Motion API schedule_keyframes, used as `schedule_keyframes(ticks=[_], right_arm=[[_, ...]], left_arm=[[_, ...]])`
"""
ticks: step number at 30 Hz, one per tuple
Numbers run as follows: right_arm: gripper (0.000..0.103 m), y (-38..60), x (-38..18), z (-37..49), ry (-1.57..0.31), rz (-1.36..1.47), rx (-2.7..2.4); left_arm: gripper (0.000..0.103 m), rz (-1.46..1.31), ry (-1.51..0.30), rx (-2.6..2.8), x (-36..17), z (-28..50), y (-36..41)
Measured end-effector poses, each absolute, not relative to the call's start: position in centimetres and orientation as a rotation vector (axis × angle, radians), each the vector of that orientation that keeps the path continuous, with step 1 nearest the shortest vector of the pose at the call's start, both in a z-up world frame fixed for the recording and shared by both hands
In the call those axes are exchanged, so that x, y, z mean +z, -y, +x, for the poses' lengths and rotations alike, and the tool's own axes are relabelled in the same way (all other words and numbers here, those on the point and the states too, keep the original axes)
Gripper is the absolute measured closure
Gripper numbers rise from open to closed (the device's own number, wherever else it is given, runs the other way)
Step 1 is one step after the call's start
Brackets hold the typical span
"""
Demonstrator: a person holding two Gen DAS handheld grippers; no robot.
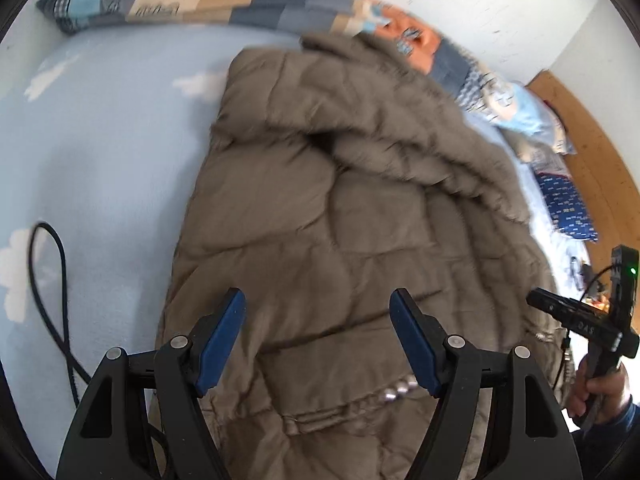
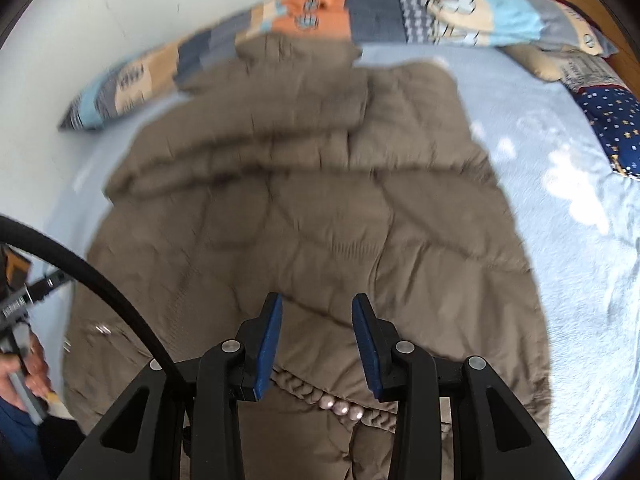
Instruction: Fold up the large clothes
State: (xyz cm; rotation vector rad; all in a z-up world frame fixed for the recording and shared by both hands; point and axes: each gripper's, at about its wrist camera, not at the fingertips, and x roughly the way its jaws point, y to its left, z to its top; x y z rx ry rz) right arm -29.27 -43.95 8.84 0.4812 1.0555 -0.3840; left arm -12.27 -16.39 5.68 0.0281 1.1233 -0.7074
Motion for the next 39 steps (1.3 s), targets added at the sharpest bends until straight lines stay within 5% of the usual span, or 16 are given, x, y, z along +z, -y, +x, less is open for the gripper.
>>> schedule_keyframes(ticks=[6, 14, 24, 33, 39], right_arm=[[0.063, 44.1, 6.5, -27.9, -1.127, 0.485, -0.394], [0.057, 44.0, 10.3, -31.2, -1.001, 0.503, -0.374], [0.052, 45.2, 13.8, -44.8, -0.813, 0.617, -0.48], [0.052, 47.1, 18.4, -56.6, -0.589, 0.695, -0.62], [0.046, 46.1, 21.8, -61.4, -0.531, 0.633, -0.633]], left_arm=[[0.029, 0.052, -1.164, -0.695, 4.2, -11.9, 16.7], [0.029, -0.096, -1.007, -0.716, 9.8, -13.6, 11.5], [0.029, -0.08, -0.748, -0.537, 17.4, -20.6, -2.1], [0.028, -0.053, -0.736, -0.648, 23.3, -30.1, -7.6], [0.017, -0.188, -0.809, -0.797, 24.1, -32.7, -7.9]])
